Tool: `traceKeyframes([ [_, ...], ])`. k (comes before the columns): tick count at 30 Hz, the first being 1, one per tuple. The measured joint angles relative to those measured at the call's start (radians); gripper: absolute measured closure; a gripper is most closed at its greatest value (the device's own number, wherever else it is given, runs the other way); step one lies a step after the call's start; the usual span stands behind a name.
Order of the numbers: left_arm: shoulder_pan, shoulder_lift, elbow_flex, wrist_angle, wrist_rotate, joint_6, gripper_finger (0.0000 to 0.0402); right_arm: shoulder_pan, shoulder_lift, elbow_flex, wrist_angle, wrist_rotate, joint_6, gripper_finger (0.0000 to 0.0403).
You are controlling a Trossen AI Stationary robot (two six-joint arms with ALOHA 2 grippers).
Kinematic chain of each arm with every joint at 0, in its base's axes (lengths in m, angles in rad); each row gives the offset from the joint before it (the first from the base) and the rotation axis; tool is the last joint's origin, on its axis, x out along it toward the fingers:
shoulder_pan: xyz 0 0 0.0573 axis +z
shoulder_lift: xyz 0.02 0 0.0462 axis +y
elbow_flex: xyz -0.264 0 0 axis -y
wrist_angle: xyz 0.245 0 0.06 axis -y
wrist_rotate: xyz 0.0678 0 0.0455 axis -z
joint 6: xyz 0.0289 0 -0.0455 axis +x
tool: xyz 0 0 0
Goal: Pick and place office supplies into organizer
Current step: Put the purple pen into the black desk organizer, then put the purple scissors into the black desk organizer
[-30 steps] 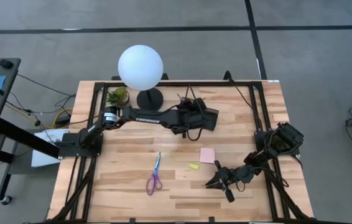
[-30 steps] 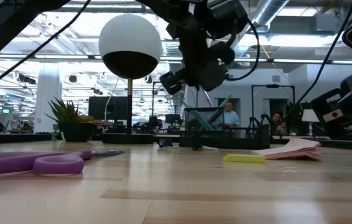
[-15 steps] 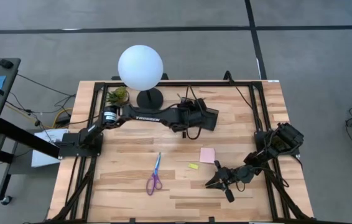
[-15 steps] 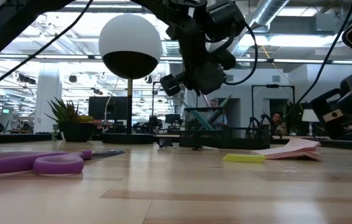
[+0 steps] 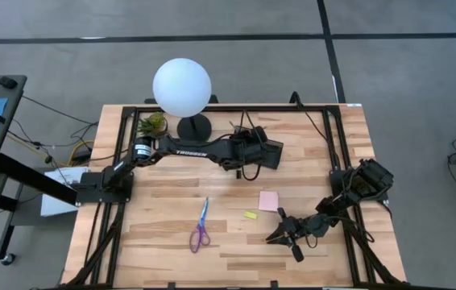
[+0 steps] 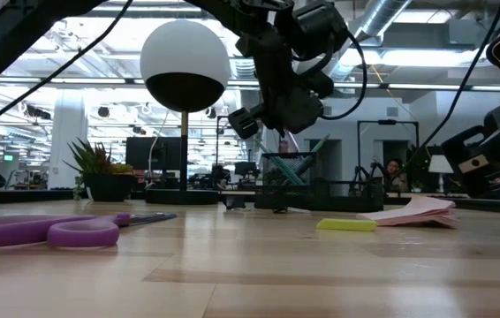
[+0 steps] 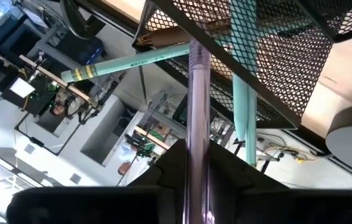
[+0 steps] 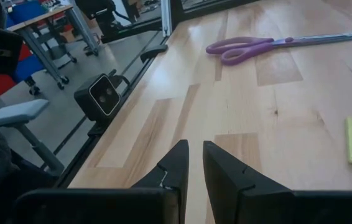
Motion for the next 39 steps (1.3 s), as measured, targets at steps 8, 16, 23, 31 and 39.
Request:
traceKeyframes([
  [8, 0.0, 0.0, 0.0, 0.002, 0.016, -0.049, 0.0312, 0.0, 0.0, 0.0, 0.0, 0.0, 0.0, 0.0361],
  [16, -0.014, 0.0, 0.0, 0.014, -0.03, -0.193, 0.026, -0.001, 0.0, 0.0, 0.0, 0.001, -0.003, 0.0361],
  [23, -0.074, -0.001, 0.0, 0.026, -0.188, -0.358, 0.0244, -0.028, 0.0, 0.0, 0.014, 0.004, -0.064, 0.0361],
  [31, -0.102, -0.015, 0.0, -0.209, -0.185, -0.819, 0.0244, -0.066, -0.071, -0.001, 0.037, 0.004, -0.169, 0.0361],
  [39, -0.107, -0.03, 0.0, -0.569, 0.469, -1.693, 0.0244, -0.055, -0.342, -0.001, -0.205, 0.041, -0.307, 0.0361],
])
